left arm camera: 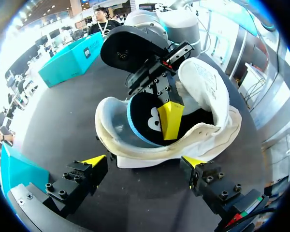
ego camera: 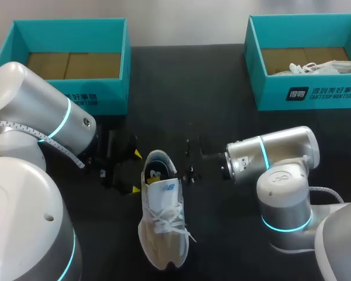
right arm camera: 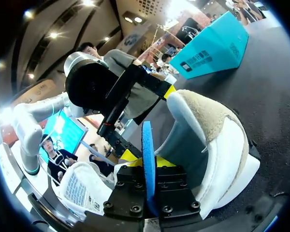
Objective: Take the shoe out of the shoebox, open the shoe tongue, remove and reinsert the insole, then place the shoe into the shoebox
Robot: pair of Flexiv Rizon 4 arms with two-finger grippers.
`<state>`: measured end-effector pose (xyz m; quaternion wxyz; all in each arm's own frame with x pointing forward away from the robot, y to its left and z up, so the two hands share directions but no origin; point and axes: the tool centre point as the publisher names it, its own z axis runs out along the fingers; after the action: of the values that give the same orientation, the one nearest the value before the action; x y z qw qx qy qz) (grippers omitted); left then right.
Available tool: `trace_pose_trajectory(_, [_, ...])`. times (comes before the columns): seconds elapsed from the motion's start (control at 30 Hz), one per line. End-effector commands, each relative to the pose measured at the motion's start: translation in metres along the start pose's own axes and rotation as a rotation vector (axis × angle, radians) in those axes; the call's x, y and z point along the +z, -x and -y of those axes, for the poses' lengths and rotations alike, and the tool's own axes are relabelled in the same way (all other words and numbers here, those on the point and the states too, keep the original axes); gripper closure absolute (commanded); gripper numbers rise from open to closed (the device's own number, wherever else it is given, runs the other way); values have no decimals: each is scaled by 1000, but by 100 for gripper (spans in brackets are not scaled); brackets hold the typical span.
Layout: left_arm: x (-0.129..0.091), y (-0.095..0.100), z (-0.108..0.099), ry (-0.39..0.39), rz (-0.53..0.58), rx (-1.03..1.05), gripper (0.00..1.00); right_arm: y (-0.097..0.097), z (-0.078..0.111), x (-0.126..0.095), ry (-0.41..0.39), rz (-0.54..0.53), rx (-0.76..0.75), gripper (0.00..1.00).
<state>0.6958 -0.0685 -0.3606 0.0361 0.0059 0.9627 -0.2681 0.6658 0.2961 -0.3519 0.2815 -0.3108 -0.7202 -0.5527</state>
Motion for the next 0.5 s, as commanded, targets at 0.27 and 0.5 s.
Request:
trace_pose_trajectory(0.27, [-1, -1, 0, 0, 0, 1, 0, -8, -21, 1, -11, 31, -93, 56])
trace_pose_trajectory(0.5, [-1, -1, 0, 0, 0, 1, 0, -5, -29, -1, -20, 41, -113, 58])
